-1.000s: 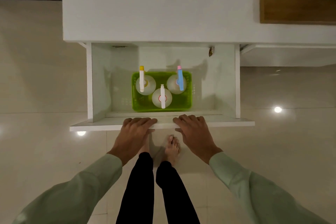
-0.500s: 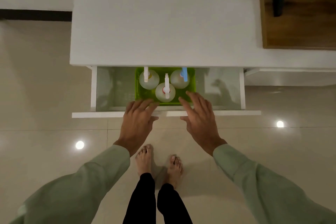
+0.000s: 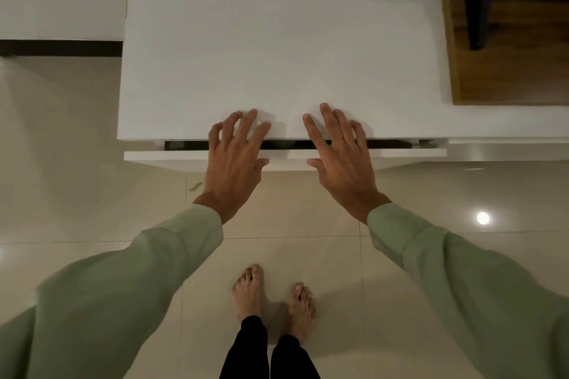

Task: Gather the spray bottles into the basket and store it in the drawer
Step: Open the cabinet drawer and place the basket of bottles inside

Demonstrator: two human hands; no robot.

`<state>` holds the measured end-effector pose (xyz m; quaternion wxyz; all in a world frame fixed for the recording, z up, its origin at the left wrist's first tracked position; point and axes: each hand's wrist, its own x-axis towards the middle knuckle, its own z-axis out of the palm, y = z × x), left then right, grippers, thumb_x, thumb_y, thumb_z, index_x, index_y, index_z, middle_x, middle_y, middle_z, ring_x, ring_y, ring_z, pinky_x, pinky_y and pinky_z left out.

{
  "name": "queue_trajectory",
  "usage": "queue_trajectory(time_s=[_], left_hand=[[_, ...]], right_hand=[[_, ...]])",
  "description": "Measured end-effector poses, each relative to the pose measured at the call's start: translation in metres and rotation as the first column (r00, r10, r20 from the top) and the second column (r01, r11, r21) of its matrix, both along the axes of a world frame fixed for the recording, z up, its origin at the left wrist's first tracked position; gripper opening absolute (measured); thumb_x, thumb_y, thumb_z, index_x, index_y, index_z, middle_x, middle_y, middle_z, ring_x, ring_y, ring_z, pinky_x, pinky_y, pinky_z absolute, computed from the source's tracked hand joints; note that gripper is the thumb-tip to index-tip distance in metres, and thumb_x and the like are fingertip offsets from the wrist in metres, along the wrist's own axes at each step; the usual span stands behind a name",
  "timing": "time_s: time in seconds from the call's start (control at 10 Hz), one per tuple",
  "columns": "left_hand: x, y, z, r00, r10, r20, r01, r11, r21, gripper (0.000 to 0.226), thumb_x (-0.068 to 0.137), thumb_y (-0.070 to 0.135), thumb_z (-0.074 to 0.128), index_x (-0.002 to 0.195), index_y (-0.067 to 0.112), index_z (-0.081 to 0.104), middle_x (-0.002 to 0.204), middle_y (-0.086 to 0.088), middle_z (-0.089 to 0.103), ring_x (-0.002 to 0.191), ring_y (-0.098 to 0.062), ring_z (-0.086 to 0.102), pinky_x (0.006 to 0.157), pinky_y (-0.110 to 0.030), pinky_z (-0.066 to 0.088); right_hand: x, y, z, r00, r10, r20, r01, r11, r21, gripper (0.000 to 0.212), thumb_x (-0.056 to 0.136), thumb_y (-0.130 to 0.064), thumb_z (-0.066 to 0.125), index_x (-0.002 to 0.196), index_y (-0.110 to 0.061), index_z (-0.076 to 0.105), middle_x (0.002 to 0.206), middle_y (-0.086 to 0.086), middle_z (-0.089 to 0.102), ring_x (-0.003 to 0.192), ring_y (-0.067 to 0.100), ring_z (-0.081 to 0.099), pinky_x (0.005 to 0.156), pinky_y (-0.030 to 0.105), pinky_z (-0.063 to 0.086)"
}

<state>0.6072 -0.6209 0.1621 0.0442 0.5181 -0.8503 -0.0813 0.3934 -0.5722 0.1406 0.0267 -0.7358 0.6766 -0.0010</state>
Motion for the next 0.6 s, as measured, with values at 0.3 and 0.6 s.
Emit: queue_trajectory(time_s=[0.3,0.6], left_hand=[[-0.021,-0.018,0.001,0.995,0.098,-0.010,-0.099,0.991,-0.091,0.038,0.077,0.007,0.068,0.111,0.016,0.055,0.115,-0.008,0.057,0.103,-0.033,0.051,0.083,-0.044,0.040],[-0.016,-0.014,0.032,0.997,0.062,-0.044,-0.057,0.991,0.117,0.053,0.081,0.006,0.069,0.130,0.015,0.051,0.138,-0.008,0.047,0.123,-0.030,0.045,0.098,-0.042,0.043]], right_hand=[[0.005,-0.026,0.003,0.996,-0.017,-0.083,0.004,0.989,-0.148,0.050,0.087,-0.021,0.069,0.133,-0.019,0.048,0.132,0.013,0.052,0.114,0.033,0.049,0.087,0.048,0.038],[0.018,-0.022,0.037,0.996,-0.081,0.047,0.081,0.997,0.007,0.050,0.088,-0.022,0.066,0.135,-0.015,0.050,0.141,0.014,0.048,0.126,0.033,0.047,0.097,0.047,0.041]])
